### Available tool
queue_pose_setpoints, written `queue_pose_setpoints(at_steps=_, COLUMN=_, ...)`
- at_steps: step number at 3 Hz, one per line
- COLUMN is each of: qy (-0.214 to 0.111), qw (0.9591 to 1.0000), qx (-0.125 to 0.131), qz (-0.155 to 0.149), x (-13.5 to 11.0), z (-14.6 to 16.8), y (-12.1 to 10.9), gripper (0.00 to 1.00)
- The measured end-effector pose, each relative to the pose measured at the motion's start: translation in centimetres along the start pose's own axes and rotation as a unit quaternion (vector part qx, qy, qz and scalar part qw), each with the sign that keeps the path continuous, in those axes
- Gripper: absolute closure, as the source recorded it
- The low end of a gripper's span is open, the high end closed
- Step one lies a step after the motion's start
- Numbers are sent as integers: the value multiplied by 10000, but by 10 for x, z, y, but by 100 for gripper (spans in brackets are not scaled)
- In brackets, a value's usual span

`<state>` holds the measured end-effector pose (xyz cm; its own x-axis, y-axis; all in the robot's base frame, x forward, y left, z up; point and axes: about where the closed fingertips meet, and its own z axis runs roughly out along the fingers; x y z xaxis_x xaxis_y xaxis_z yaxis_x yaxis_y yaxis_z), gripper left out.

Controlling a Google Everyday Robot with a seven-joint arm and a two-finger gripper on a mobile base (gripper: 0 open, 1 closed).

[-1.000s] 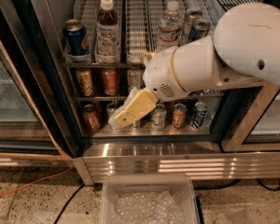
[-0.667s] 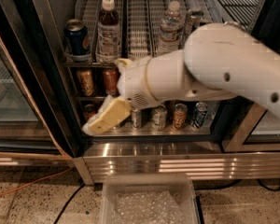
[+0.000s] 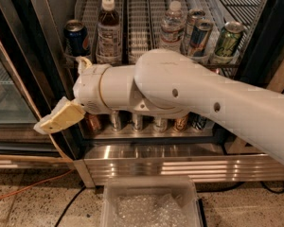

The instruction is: Pick pepsi can from top shelf of fridge

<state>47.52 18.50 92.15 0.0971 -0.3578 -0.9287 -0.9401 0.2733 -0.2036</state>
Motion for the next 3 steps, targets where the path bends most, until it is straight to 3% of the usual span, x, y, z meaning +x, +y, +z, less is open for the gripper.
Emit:
queue_pose_setpoints(at_steps=1, qy=2, qw=10000, qx=-2, qz=0, x=0, z=0, y=0, gripper=0)
queue_pose_setpoints(at_steps=2, qy=-213, qw=9997, qx=145, qz=-32, x=-3, z=4, y=-1, gripper=0)
queue_pose_setpoints(at_steps=3, qy=-635, qw=9959, qx=486, qz=422, x=11, z=14, y=-9, gripper=0)
